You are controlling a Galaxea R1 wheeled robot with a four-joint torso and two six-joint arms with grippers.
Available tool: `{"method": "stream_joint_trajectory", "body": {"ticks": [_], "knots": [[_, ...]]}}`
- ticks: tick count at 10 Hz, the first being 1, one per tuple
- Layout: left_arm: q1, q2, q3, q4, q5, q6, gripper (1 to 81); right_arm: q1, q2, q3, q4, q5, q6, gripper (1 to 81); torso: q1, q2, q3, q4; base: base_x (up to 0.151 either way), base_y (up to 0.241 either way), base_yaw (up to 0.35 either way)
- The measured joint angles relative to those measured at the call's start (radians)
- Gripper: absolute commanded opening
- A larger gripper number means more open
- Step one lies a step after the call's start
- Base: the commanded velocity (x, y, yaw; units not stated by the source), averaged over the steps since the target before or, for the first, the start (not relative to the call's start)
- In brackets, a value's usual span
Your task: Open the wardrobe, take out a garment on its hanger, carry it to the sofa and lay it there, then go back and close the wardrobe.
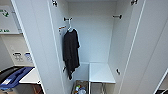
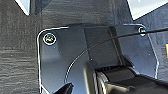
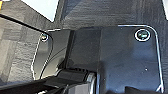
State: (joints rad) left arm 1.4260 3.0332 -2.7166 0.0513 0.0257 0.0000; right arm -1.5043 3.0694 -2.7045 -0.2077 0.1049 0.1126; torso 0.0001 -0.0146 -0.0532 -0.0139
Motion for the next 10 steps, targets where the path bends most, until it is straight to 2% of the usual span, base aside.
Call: {"method": "stream_joint_trajectory", "body": {"ticks": [2,4,8,10], "knots": [[0.012,-0.023,0.023,-0.001,0.000,0.002,81.1,0.007,-0.015,0.003,0.000,0.000,0.002,81.1,-0.001,0.000,0.008,0.000,0.000,0.000,0.000],[0.001,-0.095,0.093,-0.003,-0.026,0.002,81.1,0.019,-0.063,0.038,-0.001,0.011,0.001,81.1,-0.001,0.000,0.006,0.000,0.000,0.000,0.000],[-0.018,-0.334,0.382,-0.007,-0.105,-0.002,81.1,0.043,-0.256,0.168,-0.001,0.068,0.004,81.1,0.000,0.000,0.006,0.000,0.000,0.000,0.000],[-0.001,-0.471,0.431,-0.023,-0.146,-0.026,81.1,0.061,-0.324,0.195,0.003,0.080,0.008,81.1,0.000,0.000,0.006,0.000,0.000,0.000,0.000]]}}
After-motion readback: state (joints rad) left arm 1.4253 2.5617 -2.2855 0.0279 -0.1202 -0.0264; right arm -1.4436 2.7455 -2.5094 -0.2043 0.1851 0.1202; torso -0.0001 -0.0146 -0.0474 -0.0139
